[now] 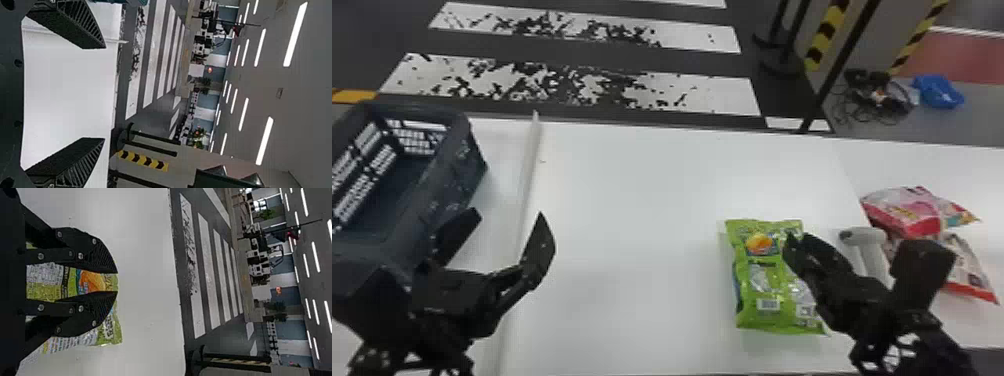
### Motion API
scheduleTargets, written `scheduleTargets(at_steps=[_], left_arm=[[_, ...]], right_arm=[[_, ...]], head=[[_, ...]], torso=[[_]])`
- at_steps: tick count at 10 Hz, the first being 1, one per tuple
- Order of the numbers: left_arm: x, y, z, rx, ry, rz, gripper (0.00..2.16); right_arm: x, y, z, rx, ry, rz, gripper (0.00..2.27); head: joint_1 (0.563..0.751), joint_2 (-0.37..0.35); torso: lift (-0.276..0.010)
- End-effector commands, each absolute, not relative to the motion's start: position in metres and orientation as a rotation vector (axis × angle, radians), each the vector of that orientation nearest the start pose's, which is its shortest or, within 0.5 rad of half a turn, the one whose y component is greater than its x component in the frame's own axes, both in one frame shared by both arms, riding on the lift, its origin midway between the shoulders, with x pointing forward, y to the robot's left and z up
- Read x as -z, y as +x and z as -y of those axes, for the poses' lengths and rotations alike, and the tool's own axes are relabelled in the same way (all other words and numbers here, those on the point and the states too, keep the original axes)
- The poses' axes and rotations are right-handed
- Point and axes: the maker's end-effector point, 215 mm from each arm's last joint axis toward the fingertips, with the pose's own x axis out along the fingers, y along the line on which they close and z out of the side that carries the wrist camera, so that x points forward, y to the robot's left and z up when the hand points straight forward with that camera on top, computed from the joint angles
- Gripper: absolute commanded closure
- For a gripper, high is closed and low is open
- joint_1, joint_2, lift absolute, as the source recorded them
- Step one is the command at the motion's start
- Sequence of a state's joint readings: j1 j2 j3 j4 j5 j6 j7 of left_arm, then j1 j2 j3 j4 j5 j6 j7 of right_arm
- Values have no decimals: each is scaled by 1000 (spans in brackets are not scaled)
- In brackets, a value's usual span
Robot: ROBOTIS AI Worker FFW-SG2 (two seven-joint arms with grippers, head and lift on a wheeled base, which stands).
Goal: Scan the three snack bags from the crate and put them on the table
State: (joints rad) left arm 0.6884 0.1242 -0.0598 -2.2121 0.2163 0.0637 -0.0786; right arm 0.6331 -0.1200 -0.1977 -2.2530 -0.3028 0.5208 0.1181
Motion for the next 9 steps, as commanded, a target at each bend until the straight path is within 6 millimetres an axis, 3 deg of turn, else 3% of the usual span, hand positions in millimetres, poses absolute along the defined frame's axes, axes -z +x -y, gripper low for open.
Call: scheduleTargets(at_steps=[1, 5, 7, 9], left_arm=[[340, 390, -179, 206, -150, -111, 26], [354, 403, -182, 203, -135, -122, 26], [357, 403, -181, 207, -112, -123, 26], [360, 403, -185, 198, -107, -129, 26]], right_arm=[[402, 383, 323, -11, 96, -431, 63], [419, 376, 410, 69, 41, -466, 83], [449, 386, 441, 99, 33, -501, 83], [480, 397, 452, 68, 79, -548, 83]], head=[[695, -139], [695, -265], [695, -321], [695, -350]], torso=[[-94], [-94], [-94], [-94]])
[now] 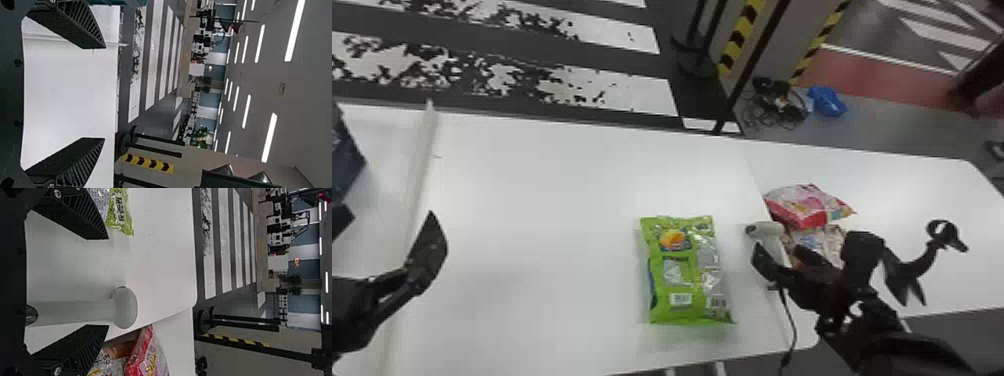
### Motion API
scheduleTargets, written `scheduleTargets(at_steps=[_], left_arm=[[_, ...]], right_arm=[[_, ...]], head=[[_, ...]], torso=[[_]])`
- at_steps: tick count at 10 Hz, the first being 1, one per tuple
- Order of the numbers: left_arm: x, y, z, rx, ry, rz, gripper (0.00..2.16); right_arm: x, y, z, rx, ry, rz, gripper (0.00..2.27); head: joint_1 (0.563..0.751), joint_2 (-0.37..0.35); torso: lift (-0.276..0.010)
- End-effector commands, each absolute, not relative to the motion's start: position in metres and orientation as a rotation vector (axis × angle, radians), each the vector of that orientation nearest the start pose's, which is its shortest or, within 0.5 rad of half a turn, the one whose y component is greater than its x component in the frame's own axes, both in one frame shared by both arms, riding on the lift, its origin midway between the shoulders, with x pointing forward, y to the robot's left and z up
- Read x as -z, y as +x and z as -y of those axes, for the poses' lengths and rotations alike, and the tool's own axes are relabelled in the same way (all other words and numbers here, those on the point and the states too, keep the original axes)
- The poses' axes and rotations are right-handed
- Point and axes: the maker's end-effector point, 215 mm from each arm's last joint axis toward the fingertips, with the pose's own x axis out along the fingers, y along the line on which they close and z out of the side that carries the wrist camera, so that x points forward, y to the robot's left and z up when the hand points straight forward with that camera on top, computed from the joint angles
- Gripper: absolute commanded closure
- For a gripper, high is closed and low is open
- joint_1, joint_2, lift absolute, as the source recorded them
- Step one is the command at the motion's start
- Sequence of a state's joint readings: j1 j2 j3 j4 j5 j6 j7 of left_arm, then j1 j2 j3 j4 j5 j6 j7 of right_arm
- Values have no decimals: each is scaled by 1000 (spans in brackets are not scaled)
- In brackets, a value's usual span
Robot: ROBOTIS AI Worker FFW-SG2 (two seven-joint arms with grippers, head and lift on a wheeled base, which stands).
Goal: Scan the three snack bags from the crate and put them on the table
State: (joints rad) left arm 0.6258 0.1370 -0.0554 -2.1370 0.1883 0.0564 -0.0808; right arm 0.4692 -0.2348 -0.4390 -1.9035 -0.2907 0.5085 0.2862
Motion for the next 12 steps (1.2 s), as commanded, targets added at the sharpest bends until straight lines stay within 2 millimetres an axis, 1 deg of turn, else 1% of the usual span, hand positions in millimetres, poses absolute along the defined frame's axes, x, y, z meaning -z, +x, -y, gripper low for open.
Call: scheduleTargets(at_steps=[1, 3, 6, 7, 8, 9, 10, 11, 12], left_arm=[[362, 403, -184, 198, -104, -133, 26], [364, 403, -184, 196, -98, -139, 26], [355, 402, -179, 208, -103, -130, 26], [357, 401, -175, 218, -104, -146, 26], [354, 400, -170, 226, -110, -147, 26], [352, 399, -168, 229, -111, -146, 26], [355, 398, -169, 230, -110, -154, 26], [355, 398, -168, 231, -110, -152, 26], [355, 397, -168, 233, -111, -152, 26]], right_arm=[[491, 400, 456, 66, 93, -562, 83], [504, 408, 464, 70, 76, -581, 87], [517, 411, 475, 69, 68, -614, 90], [526, 412, 475, 66, 60, -643, 137], [538, 412, 479, 77, 64, -682, 211], [543, 414, 478, 67, 49, -697, 586], [554, 411, 474, 67, 64, -747, 1919], [553, 412, 470, 57, 71, -748, 2240], [548, 410, 469, 50, 67, -736, 2240]], head=[[695, -350], [695, -350], [695, -350], [695, -350], [695, -350], [695, -350], [695, -350], [695, -350], [695, -350]], torso=[[-94], [-94], [-94], [-94], [-94], [-94], [-94], [-94], [-94]])
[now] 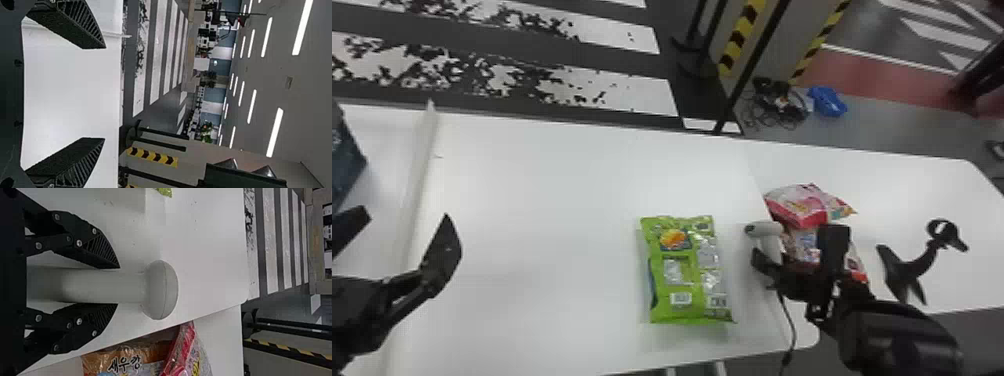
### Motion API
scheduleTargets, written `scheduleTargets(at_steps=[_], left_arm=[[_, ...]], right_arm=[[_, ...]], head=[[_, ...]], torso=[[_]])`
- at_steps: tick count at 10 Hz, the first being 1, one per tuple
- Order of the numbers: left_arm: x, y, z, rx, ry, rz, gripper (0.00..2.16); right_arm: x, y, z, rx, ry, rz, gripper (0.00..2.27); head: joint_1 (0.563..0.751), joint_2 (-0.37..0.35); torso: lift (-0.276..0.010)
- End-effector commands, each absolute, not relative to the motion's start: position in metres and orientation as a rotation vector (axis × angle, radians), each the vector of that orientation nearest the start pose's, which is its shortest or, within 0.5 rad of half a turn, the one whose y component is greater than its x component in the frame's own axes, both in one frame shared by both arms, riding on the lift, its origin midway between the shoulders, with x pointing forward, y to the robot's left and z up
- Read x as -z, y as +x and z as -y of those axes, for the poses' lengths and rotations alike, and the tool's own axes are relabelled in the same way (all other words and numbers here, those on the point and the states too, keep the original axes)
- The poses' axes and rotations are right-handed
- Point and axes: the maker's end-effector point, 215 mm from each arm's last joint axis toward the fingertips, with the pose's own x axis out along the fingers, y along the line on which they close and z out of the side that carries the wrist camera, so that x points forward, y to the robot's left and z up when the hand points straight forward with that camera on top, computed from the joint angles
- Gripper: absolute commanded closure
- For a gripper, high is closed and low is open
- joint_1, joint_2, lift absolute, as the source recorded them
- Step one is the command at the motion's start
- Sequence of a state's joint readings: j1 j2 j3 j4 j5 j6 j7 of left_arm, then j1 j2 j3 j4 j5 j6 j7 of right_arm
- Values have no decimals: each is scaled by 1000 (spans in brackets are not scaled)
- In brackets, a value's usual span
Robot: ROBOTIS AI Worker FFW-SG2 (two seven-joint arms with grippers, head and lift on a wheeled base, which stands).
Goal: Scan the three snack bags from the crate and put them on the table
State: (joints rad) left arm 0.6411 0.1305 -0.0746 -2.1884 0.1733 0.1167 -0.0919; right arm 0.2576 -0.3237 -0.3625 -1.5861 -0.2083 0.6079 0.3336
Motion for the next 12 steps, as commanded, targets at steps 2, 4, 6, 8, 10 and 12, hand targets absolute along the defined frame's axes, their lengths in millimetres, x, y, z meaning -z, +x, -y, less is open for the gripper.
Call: scheduleTargets(at_steps=[2, 4, 6, 8, 10, 12], left_arm=[[355, 397, -167, 233, -117, -153, 26], [352, 397, -164, 238, -120, -145, 26], [349, 398, -153, 255, -131, -137, 26], [352, 399, -157, 246, -126, -144, 26], [357, 398, -159, 239, -128, -152, 26], [365, 399, -165, 222, -141, -166, 26]], right_arm=[[531, 404, 466, 61, 67, -695, 2240], [508, 390, 465, 97, 6, -656, 2240], [488, 363, 447, 101, 62, -642, 2240], [466, 337, 420, 64, 150, -652, 2240], [450, 309, 398, -1, 302, -674, 2243], [455, 287, 369, -79, 391, -740, 2243]], head=[[695, -350], [695, -350], [695, -350], [695, -350], [695, -350], [695, -350]], torso=[[-94], [-94], [-94], [-94], [-94], [-94]])
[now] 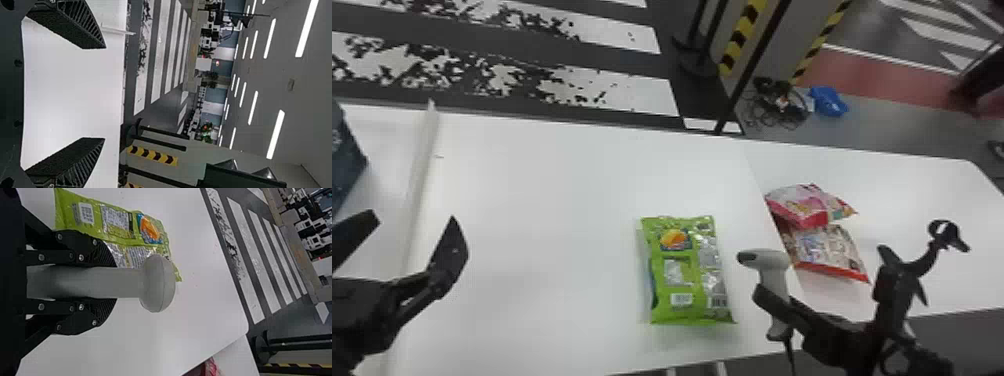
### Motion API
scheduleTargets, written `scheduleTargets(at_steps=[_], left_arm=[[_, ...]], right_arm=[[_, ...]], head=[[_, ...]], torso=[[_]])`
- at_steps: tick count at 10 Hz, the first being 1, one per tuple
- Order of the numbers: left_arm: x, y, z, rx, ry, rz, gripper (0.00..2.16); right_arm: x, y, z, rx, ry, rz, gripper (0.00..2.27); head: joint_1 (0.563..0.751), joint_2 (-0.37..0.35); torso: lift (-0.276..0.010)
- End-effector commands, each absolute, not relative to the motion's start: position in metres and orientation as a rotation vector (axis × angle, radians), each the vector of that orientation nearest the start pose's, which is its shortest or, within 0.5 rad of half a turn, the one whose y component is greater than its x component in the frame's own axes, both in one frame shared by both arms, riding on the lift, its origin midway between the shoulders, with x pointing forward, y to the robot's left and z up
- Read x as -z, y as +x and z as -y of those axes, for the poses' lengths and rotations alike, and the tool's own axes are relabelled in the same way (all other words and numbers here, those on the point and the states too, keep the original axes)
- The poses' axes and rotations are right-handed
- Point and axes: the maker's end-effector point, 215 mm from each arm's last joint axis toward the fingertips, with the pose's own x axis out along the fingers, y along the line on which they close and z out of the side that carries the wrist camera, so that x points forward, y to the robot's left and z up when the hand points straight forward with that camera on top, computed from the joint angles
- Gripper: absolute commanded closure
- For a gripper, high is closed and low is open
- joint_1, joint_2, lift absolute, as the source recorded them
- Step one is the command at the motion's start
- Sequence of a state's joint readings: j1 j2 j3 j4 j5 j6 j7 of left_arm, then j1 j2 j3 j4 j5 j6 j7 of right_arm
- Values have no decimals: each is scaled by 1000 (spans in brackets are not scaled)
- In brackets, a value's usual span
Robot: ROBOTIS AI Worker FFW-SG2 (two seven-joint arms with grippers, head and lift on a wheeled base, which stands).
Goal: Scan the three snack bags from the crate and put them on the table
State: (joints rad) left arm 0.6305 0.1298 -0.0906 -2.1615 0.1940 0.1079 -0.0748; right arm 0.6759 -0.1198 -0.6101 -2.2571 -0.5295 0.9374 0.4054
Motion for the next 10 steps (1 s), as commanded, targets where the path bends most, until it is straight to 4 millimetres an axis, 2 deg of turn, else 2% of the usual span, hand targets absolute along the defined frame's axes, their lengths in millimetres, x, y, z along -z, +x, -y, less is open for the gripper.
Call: scheduleTargets(at_steps=[1, 3, 5, 8, 10], left_arm=[[365, 399, -168, 211, -143, -160, 26], [368, 399, -167, 206, -147, -170, 26], [370, 398, -162, 211, -151, -177, 26], [371, 393, -162, 206, -155, -181, 26], [371, 391, -163, 205, -155, -181, 26]], right_arm=[[458, 276, 359, -108, 431, -763, 2243], [455, 261, 352, -142, 495, -754, 2243], [452, 247, 349, -172, 557, -753, 2243], [469, 234, 345, -177, 596, -788, 2243], [480, 236, 340, -183, 606, -801, 2243]], head=[[695, -350], [695, -316], [695, -317], [695, -330], [695, -332]], torso=[[-94], [-94], [-94], [-94], [-94]])
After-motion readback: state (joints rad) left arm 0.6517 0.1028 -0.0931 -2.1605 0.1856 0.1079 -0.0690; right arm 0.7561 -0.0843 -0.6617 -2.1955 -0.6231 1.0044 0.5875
